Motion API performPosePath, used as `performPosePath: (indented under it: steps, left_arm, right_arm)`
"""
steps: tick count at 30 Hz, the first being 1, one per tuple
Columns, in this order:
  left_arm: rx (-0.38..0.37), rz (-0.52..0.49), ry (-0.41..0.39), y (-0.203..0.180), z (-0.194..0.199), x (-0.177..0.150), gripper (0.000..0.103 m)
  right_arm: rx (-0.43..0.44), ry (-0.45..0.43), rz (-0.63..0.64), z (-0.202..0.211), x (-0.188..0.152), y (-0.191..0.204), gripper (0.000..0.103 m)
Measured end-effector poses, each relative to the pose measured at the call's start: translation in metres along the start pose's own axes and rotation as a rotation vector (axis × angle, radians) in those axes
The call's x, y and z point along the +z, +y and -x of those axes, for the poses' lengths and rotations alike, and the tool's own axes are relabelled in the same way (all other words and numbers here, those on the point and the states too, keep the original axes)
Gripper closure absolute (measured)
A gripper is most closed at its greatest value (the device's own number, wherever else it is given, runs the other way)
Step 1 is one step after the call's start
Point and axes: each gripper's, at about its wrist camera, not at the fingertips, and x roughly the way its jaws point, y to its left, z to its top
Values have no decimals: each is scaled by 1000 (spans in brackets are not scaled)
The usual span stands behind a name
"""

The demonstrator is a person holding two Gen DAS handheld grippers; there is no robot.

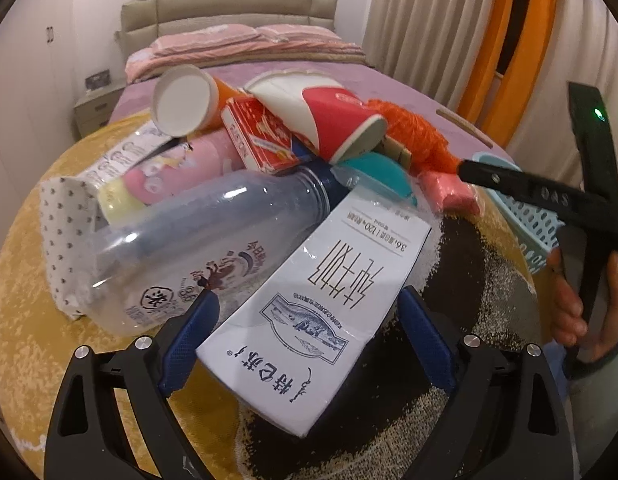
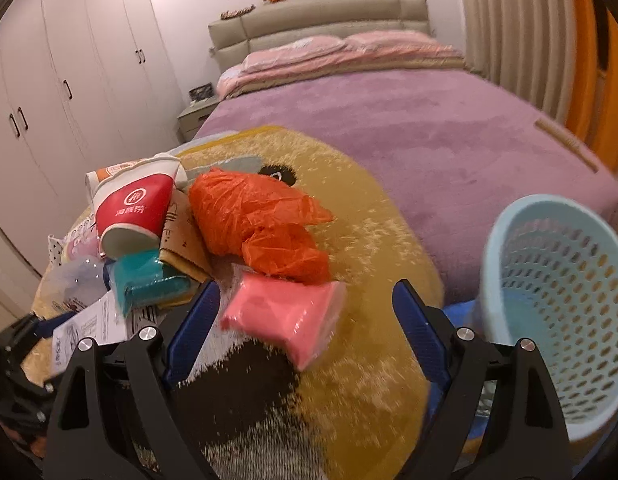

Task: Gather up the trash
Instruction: 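Grasp the white milk carton with the left tool while the right tool grasps the pink packet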

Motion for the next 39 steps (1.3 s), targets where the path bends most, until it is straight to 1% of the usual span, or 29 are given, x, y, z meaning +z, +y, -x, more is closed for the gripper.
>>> performPosePath:
  steps: [2,3,4,5,7,9,12,15,18,20,22,24,25,26,30,32,33,34,35,37,38,39]
  left_arm:
    - [-14,-6,6,0,2,-2,15]
    - [-28,-7,10,0,4,-3,15]
    - [-45,-6,13,-1,5,-4,15]
    - [-84,-4,22,-2,8,-6,15]
    - [-136,-7,39,-4,12,-7,15]
    - [-157,-13,39,-5,17,-11,15]
    - [-167,-9,42,-5,19,-15,15]
    - [-149,-3,45,-6,18,-17,15]
    - [-78,-13,48,-8,13,-15,15]
    - [-58,-10,51,-9,8,-12,15]
    - [-57,3,55,-6,6,-9,15]
    - [-51,12,55,-5,2,-7,15]
    - [-43,15,59,-6,1,-6,16]
    - [-36,18,62,-6,-1,-4,16]
    - [11,15,61,-10,-4,-4,24]
    - [21,7,60,-12,-3,-3,29]
    - [21,5,59,-16,-3,-3,35]
    - [24,3,59,-17,-2,-3,38]
    - [26,1,56,-19,0,-3,39]
    - [20,2,48,-19,0,-4,46]
    - [15,3,43,-19,3,-4,47]
    - [13,2,39,-21,5,-6,48]
  right_arm:
    - [53,27,-13,-11,3,-3,21]
    - [63,36,-18,-14,3,-3,24]
    - [74,52,-19,-18,4,-3,32]
    - [84,65,-13,-21,3,-3,38]
    - [96,71,7,-20,1,2,43]
    - [101,73,35,-14,-7,11,43]
    - [101,83,68,-4,-22,25,43]
    - [116,89,105,5,-34,36,43]
    - [121,88,102,10,-41,40,43]
    - [92,88,98,11,-42,38,43]
    - [22,68,125,14,-42,39,43]
    - [-8,59,149,13,-40,39,31]
    - [-20,59,157,12,-38,39,22]
    - [-33,53,168,11,-35,38,21]
    - [-31,51,212,1,-26,41,21]
    - [-24,68,231,-7,-23,43,21]
    - [-22,73,236,-10,-23,45,22]
    - [-21,77,243,-13,-23,46,24]
    - [-20,77,247,-15,-24,48,34]
    - [-16,80,258,-16,-24,49,46]
    - [-14,78,259,-15,-24,50,49]
    - [-6,73,261,-12,-26,50,50]
